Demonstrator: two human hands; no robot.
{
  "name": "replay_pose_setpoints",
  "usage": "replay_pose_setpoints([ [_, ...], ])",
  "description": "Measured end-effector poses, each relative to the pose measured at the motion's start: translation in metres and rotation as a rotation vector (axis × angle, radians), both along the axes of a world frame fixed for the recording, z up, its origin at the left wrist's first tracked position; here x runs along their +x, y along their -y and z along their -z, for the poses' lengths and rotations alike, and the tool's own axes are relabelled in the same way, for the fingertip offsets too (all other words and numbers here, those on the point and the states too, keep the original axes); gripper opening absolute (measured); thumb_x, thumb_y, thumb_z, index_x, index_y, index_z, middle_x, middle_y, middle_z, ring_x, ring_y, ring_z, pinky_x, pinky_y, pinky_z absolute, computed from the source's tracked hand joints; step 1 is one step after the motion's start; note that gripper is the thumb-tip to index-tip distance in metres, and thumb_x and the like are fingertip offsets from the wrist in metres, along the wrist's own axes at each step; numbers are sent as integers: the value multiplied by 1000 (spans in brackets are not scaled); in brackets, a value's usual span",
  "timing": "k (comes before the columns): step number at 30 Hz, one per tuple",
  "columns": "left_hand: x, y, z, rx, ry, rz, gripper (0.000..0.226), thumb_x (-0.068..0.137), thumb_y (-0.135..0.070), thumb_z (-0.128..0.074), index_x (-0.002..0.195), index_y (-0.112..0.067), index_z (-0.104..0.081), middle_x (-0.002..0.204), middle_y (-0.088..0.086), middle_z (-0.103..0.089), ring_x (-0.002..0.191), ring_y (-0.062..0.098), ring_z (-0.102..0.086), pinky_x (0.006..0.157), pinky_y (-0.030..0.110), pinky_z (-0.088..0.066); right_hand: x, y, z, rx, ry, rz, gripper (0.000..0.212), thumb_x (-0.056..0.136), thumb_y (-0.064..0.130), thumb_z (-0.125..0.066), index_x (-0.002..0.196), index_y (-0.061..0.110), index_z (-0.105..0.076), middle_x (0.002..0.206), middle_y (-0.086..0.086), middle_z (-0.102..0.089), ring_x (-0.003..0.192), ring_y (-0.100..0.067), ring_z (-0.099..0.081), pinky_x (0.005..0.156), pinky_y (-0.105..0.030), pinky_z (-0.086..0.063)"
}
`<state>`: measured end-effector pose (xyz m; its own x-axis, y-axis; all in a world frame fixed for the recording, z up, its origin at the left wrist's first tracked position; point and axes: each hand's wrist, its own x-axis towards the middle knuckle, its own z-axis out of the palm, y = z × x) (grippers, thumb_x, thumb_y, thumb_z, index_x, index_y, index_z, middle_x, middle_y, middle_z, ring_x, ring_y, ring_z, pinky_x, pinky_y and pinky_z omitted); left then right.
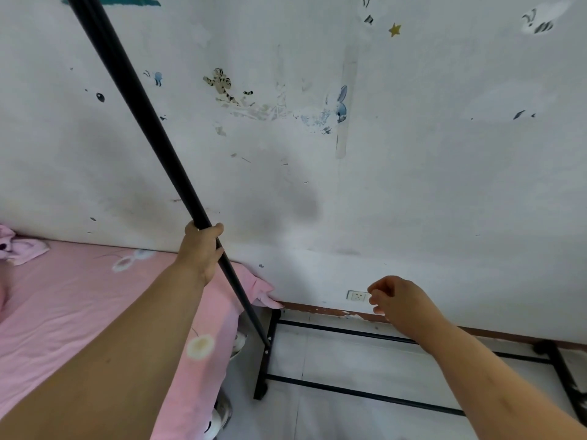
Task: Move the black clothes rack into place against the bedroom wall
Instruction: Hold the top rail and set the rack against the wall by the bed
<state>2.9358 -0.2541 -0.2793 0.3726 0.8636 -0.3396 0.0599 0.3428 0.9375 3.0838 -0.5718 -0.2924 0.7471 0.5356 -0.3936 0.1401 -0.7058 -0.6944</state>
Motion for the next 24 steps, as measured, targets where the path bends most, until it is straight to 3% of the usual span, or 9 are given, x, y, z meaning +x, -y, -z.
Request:
replay_pose_setpoints([
  [20, 16, 26, 2, 38, -84, 138, 62, 88, -11, -60, 141, -18, -30, 127, 4, -48, 115, 25, -49, 101, 40, -42, -1, 9, 2, 25, -3, 20, 14, 92, 21, -49, 91, 25, -62, 87, 7, -72, 81, -13, -70, 82, -37, -58],
  [24, 19, 28, 4, 51, -114, 126, 62, 87, -14, -62, 140, -22, -30, 109, -5, -52, 109, 23, -49, 93, 37, -41, 1, 12, -1, 28, 7, 28, 14, 92, 21, -49, 89, 25, -62, 87, 4, -72, 82, -14, -70, 82, -38, -57],
])
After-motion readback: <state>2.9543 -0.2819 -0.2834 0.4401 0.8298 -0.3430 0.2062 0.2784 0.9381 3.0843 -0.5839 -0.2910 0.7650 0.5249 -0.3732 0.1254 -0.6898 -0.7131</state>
